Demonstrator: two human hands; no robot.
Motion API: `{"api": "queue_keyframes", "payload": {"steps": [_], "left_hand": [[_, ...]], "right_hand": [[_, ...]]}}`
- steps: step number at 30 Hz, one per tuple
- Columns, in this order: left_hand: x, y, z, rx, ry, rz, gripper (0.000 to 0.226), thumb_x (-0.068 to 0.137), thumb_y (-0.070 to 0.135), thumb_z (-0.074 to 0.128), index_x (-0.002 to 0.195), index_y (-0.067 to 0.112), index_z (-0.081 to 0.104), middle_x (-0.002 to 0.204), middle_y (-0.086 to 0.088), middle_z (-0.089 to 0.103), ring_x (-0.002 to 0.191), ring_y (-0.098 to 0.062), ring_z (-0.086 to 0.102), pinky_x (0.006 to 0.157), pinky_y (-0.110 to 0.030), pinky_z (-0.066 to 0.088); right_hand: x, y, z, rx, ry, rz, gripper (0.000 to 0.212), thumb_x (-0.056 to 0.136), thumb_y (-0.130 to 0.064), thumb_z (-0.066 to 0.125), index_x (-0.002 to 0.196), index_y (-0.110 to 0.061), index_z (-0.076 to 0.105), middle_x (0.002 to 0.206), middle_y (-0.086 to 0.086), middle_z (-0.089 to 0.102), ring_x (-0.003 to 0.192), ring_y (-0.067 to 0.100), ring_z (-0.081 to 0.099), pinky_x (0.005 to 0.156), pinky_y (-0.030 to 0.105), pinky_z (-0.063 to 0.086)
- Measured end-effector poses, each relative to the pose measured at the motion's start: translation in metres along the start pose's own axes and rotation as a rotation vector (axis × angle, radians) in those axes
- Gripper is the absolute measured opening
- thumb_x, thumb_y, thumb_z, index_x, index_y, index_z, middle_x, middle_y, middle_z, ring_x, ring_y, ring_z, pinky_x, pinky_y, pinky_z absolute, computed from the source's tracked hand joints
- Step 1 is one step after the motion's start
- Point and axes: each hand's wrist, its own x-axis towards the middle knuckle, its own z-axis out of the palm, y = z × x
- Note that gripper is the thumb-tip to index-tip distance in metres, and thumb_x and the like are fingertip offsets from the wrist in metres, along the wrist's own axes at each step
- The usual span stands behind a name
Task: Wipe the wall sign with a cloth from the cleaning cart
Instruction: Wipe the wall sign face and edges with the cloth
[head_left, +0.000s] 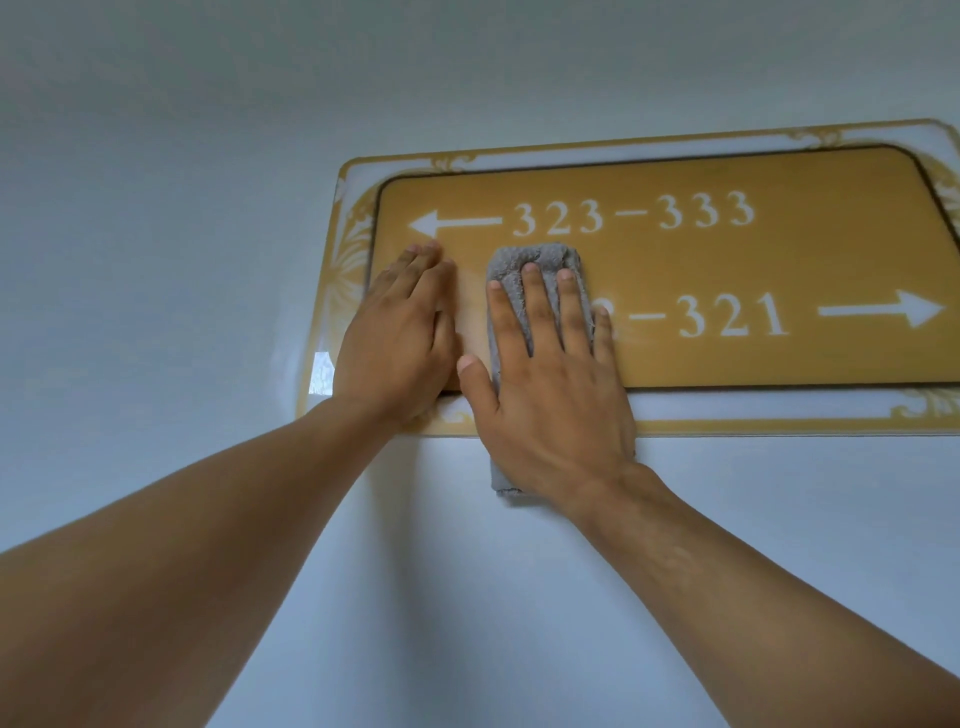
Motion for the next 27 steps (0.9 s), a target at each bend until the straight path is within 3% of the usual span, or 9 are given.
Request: {"api": "queue_keyframes", "payload": {"steps": [14,19,22,27], "left_hand": [[0.0,-0.004,-0.001,-0.06,-0.015,-0.014,0.045,0.095,0.018,0.041,0.138,0.007,0.053,0.154,-0.008,0.044,0.147,-0.019,0.03,0.12,-0.035,0.024],[-0.002,-0.004,-0.002,-0.004,0.083,-0.083,0.043,0.093,0.026,0.04,0.128,0.007,0.057,0.148,-0.011,0.049,0.14,-0.025,0.039,0.116,-0.045,0.027],[0.0,-0.003,0.0,0.004,0.105,-0.161,0.042,0.098,0.025,0.041,0.134,0.007,0.052,0.153,-0.011,0.042,0.142,-0.026,0.034,0.118,-0.044,0.023],[0.0,-0.007,0.001,-0.001,0.083,-0.14,0.036,0.099,0.022,0.039,0.127,0.009,0.058,0.151,-0.009,0.046,0.144,-0.023,0.032,0.119,-0.043,0.022]], "right_hand": [[0.049,-0.008,0.003,0.076,-0.035,-0.055,0.076,0.085,-0.049,0.004,0.158,-0.028,0.001,0.166,0.002,-0.004,0.152,0.023,-0.011,0.122,0.051,0.001],[0.068,-0.013,0.009,0.095,0.02,-0.031,0.075,0.087,-0.052,0.007,0.158,-0.028,0.009,0.166,0.001,0.003,0.152,0.023,-0.006,0.122,0.051,0.004],[0.08,-0.016,0.01,0.099,0.036,-0.016,0.076,0.087,-0.055,0.006,0.158,-0.028,0.011,0.166,0.001,0.005,0.152,0.024,-0.004,0.122,0.051,0.006],[0.094,-0.019,0.016,0.106,0.051,0.011,0.075,0.087,-0.058,0.007,0.157,-0.03,0.011,0.166,0.0,0.007,0.152,0.023,-0.003,0.122,0.051,0.005]]}}
